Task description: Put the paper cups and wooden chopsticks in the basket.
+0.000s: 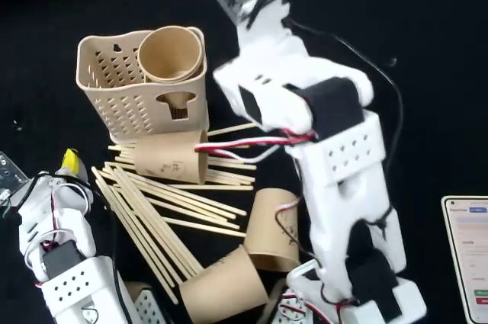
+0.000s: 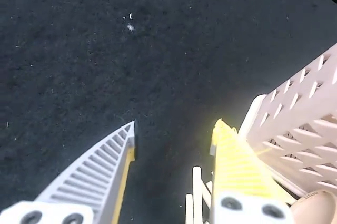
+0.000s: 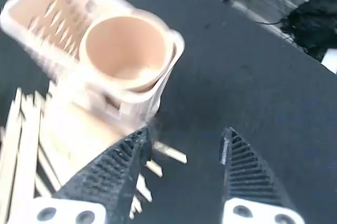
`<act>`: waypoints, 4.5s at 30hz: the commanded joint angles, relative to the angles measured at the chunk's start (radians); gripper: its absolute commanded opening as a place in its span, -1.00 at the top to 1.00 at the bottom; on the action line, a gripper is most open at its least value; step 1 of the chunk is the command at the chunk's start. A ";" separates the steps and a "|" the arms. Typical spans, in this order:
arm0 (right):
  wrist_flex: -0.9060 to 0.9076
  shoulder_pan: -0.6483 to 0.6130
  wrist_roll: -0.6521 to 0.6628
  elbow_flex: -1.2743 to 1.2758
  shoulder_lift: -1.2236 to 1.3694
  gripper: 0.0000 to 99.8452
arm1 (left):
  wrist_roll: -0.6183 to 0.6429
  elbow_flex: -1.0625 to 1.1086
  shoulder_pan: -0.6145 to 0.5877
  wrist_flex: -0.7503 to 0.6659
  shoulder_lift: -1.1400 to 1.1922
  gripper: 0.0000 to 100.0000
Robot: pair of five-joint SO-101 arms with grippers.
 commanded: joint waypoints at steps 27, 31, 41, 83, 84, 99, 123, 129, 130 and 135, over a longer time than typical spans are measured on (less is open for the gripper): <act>-0.744 -0.348 -0.327 1.030 -0.070 0.58 | -0.012 -0.039 0.031 0.003 -0.018 0.53; -0.755 -0.345 -0.324 1.041 -0.044 0.58 | -0.012 -0.038 0.031 0.003 -0.018 0.53; -0.672 -0.264 -0.253 1.040 -0.197 0.98 | -0.014 -0.036 0.031 0.000 -0.018 0.53; 0.140 -0.086 0.434 -0.547 0.239 0.98 | -0.014 -0.035 0.033 -0.005 -0.018 0.53; 0.140 -0.097 0.454 -0.568 0.272 0.98 | -0.014 -0.035 0.033 -0.005 -0.018 0.53; 0.195 -0.086 0.631 -0.595 0.418 0.97 | -0.014 -0.035 0.033 -0.005 -0.020 0.53; -0.094 -0.269 0.310 -0.607 0.518 0.60 | -0.026 -0.036 0.030 -0.002 -0.020 0.53; -0.084 -0.269 0.304 -0.657 0.501 0.60 | -0.048 -0.036 0.031 -0.003 -0.020 0.53; -0.075 -0.265 0.304 -0.684 0.493 0.60 | -0.048 -0.036 0.031 -0.003 -0.020 0.53; 0.109 -0.221 0.301 -0.834 0.421 0.60 | -0.048 -0.035 0.031 -0.003 -0.020 0.53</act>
